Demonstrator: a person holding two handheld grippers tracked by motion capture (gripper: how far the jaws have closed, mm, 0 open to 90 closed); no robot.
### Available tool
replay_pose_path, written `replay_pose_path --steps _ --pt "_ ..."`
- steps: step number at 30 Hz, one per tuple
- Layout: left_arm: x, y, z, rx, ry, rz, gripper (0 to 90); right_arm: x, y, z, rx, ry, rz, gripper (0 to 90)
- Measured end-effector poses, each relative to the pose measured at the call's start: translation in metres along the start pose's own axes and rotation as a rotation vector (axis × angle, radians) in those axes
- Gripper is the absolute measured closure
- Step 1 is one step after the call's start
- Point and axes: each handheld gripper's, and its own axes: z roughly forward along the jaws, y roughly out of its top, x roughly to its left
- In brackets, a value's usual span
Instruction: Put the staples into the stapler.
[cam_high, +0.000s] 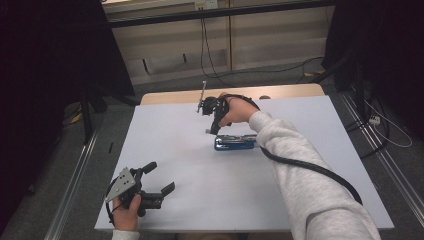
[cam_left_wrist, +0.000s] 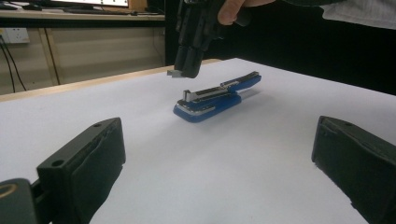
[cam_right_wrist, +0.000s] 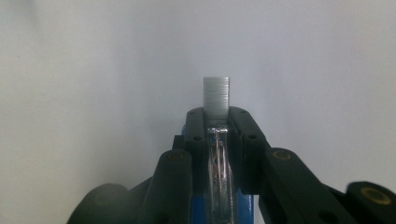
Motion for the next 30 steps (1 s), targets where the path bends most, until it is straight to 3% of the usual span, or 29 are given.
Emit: replay_pose_path --steps 14,30 --pt "0.0 0.0 0.0 -0.004 0.009 0.004 2.7 0.0 -0.005 -0.002 -0.005 0.003 -0.001 78.7" --pt "0.0 0.0 0.0 0.002 0.006 0.012 2.8 -0.001 -0.018 -0.002 0.025 -0.003 -0.001 78.8"
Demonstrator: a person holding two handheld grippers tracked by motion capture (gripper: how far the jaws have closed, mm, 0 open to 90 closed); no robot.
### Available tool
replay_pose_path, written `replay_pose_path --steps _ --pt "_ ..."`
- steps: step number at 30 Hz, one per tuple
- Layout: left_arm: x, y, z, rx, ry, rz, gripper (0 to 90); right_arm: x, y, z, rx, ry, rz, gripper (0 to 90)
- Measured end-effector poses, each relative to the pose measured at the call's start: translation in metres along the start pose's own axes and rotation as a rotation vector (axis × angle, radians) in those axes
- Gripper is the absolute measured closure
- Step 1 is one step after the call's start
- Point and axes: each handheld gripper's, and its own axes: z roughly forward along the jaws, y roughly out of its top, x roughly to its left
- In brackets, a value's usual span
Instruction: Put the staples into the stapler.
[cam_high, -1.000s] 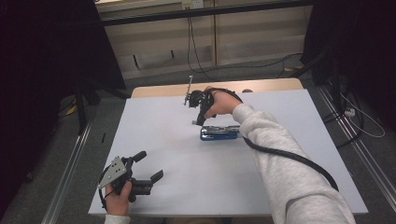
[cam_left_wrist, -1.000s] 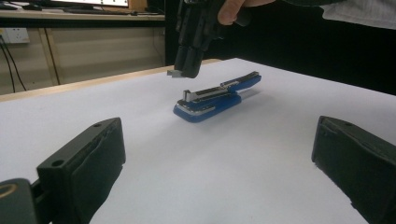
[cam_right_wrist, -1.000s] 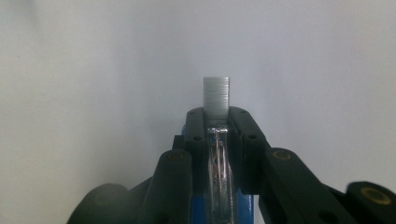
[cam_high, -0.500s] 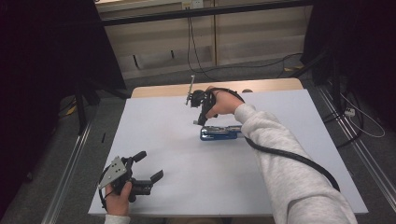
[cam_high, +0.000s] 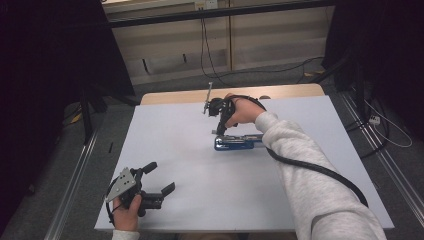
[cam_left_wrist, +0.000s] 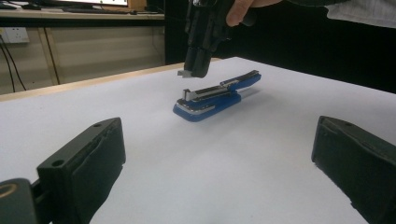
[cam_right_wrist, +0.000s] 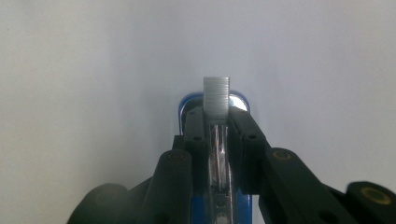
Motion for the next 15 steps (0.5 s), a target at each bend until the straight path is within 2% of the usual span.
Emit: replay_pose_path --steps 15 --pt "-0.0002 0.0002 0.0002 -0.001 0.0 0.005 2.8 -0.0009 -0.0102 0.0014 0.006 0.002 0.011 78.7"
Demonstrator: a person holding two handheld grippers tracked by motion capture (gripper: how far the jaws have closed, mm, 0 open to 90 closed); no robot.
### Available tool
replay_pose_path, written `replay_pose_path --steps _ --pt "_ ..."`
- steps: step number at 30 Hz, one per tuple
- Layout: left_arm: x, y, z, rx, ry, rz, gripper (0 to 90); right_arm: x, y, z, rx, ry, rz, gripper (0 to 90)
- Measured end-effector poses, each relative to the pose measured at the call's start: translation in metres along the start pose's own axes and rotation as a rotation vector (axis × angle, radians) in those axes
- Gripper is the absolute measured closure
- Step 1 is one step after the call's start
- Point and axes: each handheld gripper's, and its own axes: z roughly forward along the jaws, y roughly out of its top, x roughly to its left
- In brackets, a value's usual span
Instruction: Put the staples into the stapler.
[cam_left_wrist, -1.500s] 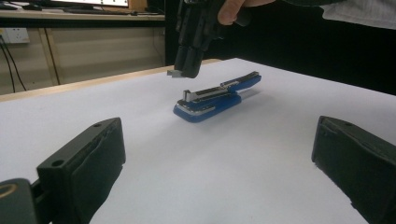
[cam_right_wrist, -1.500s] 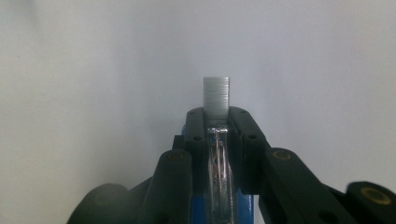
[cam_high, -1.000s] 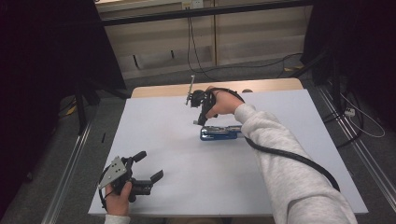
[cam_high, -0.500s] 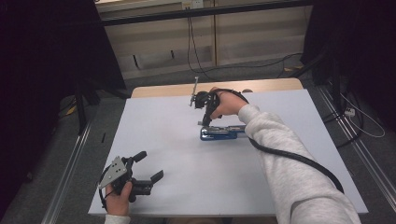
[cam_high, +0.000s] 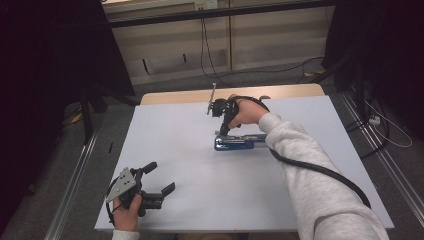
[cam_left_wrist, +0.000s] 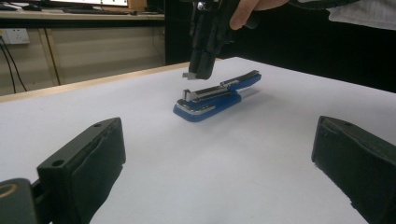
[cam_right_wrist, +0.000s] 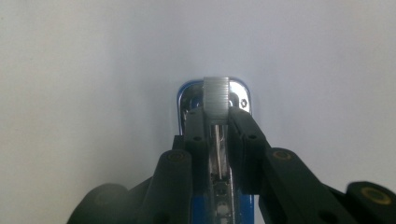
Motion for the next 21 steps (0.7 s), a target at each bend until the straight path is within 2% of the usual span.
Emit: replay_pose_path --steps 4,11,12,19,21 --pt "-0.0007 -0.0003 0.0003 0.002 -0.004 -0.011 2.8 0.0006 -0.002 0.0011 -0.001 0.002 0.006 78.7" --pt "-0.0002 0.0 0.0003 0.001 -0.002 -0.003 2.8 0.0001 -0.004 0.0024 0.001 0.002 -0.003 78.7" --pt "-0.001 -0.0003 0.0005 0.002 -0.006 -0.015 2.8 0.0 -0.0046 0.0031 0.004 -0.001 -0.007 78.7" --pt "-0.0011 -0.0003 0.0007 0.003 -0.009 -0.014 2.8 0.0003 -0.0074 0.0068 0.014 0.001 -0.007 78.7" --pt "-0.0009 -0.0002 0.0009 0.003 -0.009 -0.009 2.8 -0.0002 -0.0083 0.0082 0.013 0.014 -0.013 78.7"
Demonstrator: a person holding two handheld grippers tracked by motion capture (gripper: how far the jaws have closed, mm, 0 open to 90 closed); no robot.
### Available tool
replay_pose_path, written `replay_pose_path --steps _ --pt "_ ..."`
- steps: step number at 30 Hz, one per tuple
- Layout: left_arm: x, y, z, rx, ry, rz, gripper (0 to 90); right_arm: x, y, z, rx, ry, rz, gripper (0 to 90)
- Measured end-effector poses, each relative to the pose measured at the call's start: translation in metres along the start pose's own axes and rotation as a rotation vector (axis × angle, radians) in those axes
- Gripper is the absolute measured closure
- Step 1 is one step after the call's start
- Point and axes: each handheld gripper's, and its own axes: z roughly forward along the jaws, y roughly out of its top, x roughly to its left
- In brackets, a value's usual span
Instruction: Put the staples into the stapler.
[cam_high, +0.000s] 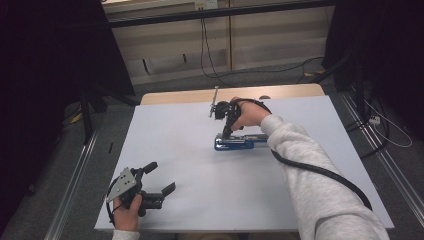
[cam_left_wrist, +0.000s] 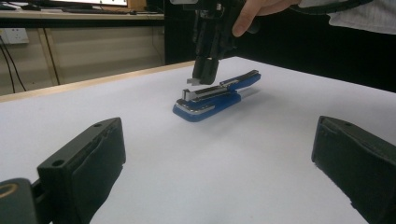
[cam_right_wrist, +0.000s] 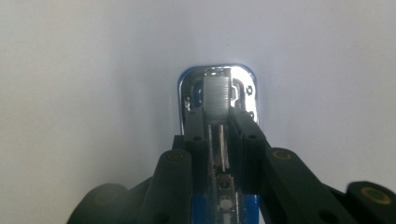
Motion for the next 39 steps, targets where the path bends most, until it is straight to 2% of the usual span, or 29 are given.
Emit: replay_pose_path --steps 39 --pt "-0.0013 0.0002 0.0008 0.005 0.0 0.002 2.9 -0.0043 -0.0016 0.0088 0.017 0.0 0.002 78.6"
